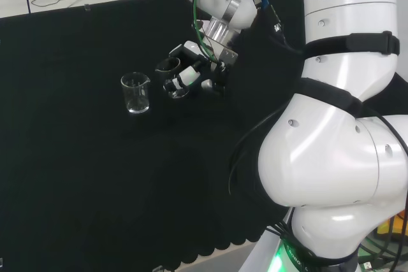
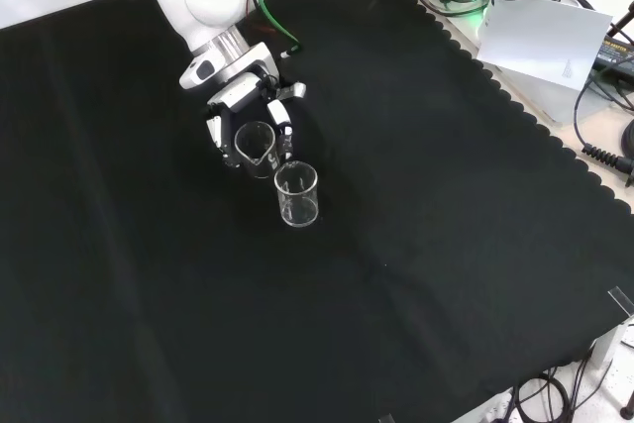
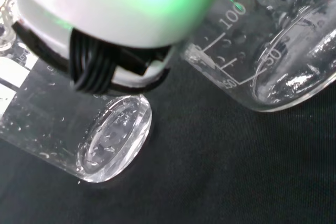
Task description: Place the beaker back on the table.
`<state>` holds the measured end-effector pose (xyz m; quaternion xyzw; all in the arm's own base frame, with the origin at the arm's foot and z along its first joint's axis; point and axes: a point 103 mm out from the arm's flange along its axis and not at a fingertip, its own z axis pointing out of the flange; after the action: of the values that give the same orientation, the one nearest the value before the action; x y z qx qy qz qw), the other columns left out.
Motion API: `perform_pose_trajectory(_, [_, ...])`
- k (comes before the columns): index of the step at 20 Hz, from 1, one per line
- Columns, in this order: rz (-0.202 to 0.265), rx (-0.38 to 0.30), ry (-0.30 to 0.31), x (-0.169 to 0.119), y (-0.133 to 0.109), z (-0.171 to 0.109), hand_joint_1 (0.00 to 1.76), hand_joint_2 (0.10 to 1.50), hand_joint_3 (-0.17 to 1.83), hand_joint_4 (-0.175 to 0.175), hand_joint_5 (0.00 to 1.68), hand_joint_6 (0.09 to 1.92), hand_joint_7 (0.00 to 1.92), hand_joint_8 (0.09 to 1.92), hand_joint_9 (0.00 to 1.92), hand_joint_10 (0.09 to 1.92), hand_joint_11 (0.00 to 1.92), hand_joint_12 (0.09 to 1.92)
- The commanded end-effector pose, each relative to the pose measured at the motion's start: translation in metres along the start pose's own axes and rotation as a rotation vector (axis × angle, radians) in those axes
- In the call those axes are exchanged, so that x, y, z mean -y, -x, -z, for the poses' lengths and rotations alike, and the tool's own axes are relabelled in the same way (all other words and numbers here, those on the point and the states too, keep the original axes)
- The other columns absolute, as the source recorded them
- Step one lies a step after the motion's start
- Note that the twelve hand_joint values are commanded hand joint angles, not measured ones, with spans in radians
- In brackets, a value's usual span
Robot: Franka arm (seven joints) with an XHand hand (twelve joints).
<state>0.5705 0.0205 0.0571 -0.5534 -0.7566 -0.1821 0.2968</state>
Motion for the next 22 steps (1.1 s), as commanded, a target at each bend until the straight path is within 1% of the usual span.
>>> perform_pose_trajectory(1, [-0.002, 0.002, 0.010, -0.001, -0.001, -0.003, 1.32, 0.57, 0.78, -0.166, 1.26, 0.69, 1.39, 0.58, 1.50, 0.56, 1.24, 0.72])
perform_pose_trajectory(3, [-0.006, 0.003, 0.013, -0.001, -0.001, -0.004, 1.33, 0.49, 0.90, -0.156, 1.26, 0.72, 1.48, 0.52, 1.51, 0.55, 1.24, 0.73])
perform_pose_trajectory(5, [-0.011, 0.011, 0.019, -0.001, 0.001, -0.002, 1.33, 0.47, 0.93, -0.139, 1.26, 0.74, 1.50, 0.49, 1.51, 0.54, 1.25, 0.74])
perform_pose_trajectory(7, [-0.018, 0.021, 0.026, 0.001, 0.004, -0.001, 1.40, 0.49, 0.88, -0.162, 1.22, 0.79, 1.43, 0.58, 1.52, 0.37, 1.24, 0.76])
perform_pose_trajectory(9, [-0.018, 0.030, 0.021, 0.003, 0.006, 0.000, 1.43, 0.50, 0.84, -0.172, 1.21, 0.82, 1.40, 0.61, 1.54, 0.28, 1.23, 0.78])
perform_pose_trajectory(10, [-0.018, 0.037, 0.020, 0.004, 0.006, 0.000, 1.38, 0.54, 0.81, -0.090, 1.21, 0.82, 1.38, 0.59, 1.51, 0.26, 1.21, 0.80])
perform_pose_trajectory(11, [-0.020, 0.041, 0.020, 0.005, 0.007, 0.001, 1.34, 0.58, 0.76, -0.021, 1.22, 0.81, 1.37, 0.57, 1.48, 0.25, 1.18, 0.83])
perform_pose_trajectory(12, [-0.022, 0.044, 0.020, 0.005, 0.007, 0.001, 1.32, 0.60, 0.73, 0.020, 1.22, 0.80, 1.36, 0.55, 1.45, 0.26, 1.16, 0.86])
perform_pose_trajectory(13, [-0.022, 0.049, 0.021, 0.006, 0.007, 0.003, 1.30, 0.65, 0.66, 0.038, 1.21, 0.79, 1.34, 0.55, 1.42, 0.26, 1.12, 0.88])
perform_pose_trajectory(14, [-0.023, 0.055, 0.020, 0.006, 0.007, 0.003, 1.29, 0.70, 0.59, 0.046, 1.19, 0.79, 1.32, 0.55, 1.38, 0.28, 1.09, 0.91])
perform_pose_trajectory(15, [-0.023, 0.060, 0.020, 0.007, 0.007, 0.005, 1.25, 0.73, 0.54, -0.007, 1.19, 0.77, 1.27, 0.56, 1.34, 0.29, 1.04, 0.94])
perform_pose_trajectory(16, [-0.025, 0.062, 0.020, 0.007, 0.007, 0.005, 1.22, 0.76, 0.50, -0.050, 1.19, 0.75, 1.22, 0.58, 1.31, 0.30, 1.00, 0.98])
perform_pose_trajectory(17, [-0.027, 0.067, 0.024, 0.008, 0.007, 0.007, 1.20, 0.77, 0.48, -0.081, 1.20, 0.73, 1.18, 0.62, 1.28, 0.32, 0.97, 1.00])
perform_pose_trajectory(18, [-0.029, 0.074, 0.023, 0.009, 0.007, 0.008, 1.19, 0.78, 0.46, -0.094, 1.20, 0.72, 1.16, 0.64, 1.27, 0.33, 0.95, 1.02])
perform_pose_trajectory(19, [-0.031, 0.083, 0.022, 0.010, 0.007, 0.009, 1.19, 0.79, 0.45, -0.100, 1.20, 0.71, 1.14, 0.66, 1.26, 0.34, 0.95, 1.03])
perform_pose_trajectory(21, [-0.040, 0.084, 0.015, 0.011, 0.008, 0.010, 1.18, 0.63, 0.58, -0.067, 0.97, 0.79, 1.00, 0.69, 1.15, 0.36, 0.76, 1.14])
perform_pose_trajectory(22, [-0.045, 0.087, 0.012, 0.012, 0.008, 0.011, 1.17, 0.57, 0.66, -0.058, 0.87, 0.84, 0.93, 0.71, 1.09, 0.39, 0.69, 1.19])
